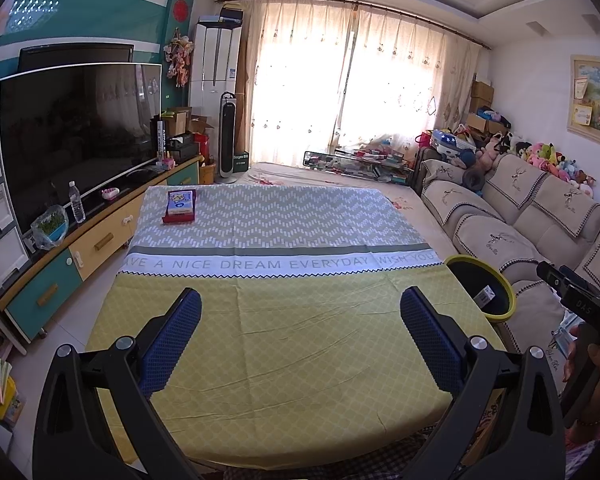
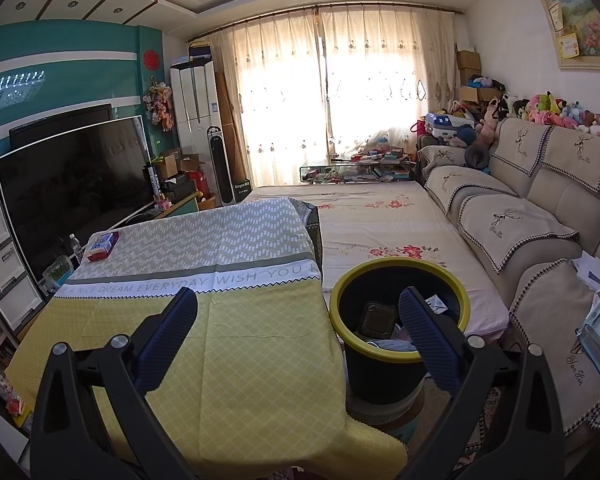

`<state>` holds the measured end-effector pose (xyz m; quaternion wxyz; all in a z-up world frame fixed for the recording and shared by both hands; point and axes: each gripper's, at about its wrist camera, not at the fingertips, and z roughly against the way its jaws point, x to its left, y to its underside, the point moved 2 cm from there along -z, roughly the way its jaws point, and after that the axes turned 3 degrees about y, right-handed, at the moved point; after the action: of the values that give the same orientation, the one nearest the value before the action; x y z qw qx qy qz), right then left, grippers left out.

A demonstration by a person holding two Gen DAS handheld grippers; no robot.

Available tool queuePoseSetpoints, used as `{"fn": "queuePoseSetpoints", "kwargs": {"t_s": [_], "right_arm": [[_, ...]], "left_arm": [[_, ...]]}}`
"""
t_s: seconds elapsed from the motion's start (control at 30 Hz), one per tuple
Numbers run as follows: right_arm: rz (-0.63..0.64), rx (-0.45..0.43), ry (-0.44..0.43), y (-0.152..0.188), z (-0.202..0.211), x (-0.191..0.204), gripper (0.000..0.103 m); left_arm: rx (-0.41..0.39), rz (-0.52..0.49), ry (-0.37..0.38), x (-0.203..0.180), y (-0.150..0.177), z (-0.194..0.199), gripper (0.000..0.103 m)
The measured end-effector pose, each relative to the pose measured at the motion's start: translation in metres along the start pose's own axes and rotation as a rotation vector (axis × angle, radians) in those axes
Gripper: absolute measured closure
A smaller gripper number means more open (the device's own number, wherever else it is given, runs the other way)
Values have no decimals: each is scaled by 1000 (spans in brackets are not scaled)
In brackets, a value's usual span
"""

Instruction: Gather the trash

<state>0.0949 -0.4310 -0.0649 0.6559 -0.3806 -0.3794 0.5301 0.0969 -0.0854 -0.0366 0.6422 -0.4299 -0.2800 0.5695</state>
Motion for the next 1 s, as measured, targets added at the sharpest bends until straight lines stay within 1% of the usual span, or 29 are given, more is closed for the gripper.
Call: {"fn": "queuePoseSetpoints", "kwargs": {"t_s": [0.17,0.3,0.37,0.53,0.7,0.77,0.87,0.9,1.0], "right_arm": [[1,3,0,0,0,0,7],[3,4,-1,1,0,1,7],[4,7,-2,3,-1,2,7],[6,10,-4,6,-3,3,7],[6,12,-4,8,-3,4,7],[8,14,-6,10,-4,4,7],[6,17,-8,11,-6,3,7],[6,21,-10,12,-7,3,7],[13,37,-25,13,-14,7,7]], "left_arm": [[-5,4,17,1,0,-1,5],[-6,4,11,2,0,-1,5],[0,2,7,2,1,-2,5],[14,18,24,4,1,-5,5],[18,26,8,6,0,-7,5],[10,30,13,8,0,-7,5],[-29,46,25,10,0,-5,5],[-30,48,29,11,-1,-5,5],[2,44,37,10,1,-13,5]]}}
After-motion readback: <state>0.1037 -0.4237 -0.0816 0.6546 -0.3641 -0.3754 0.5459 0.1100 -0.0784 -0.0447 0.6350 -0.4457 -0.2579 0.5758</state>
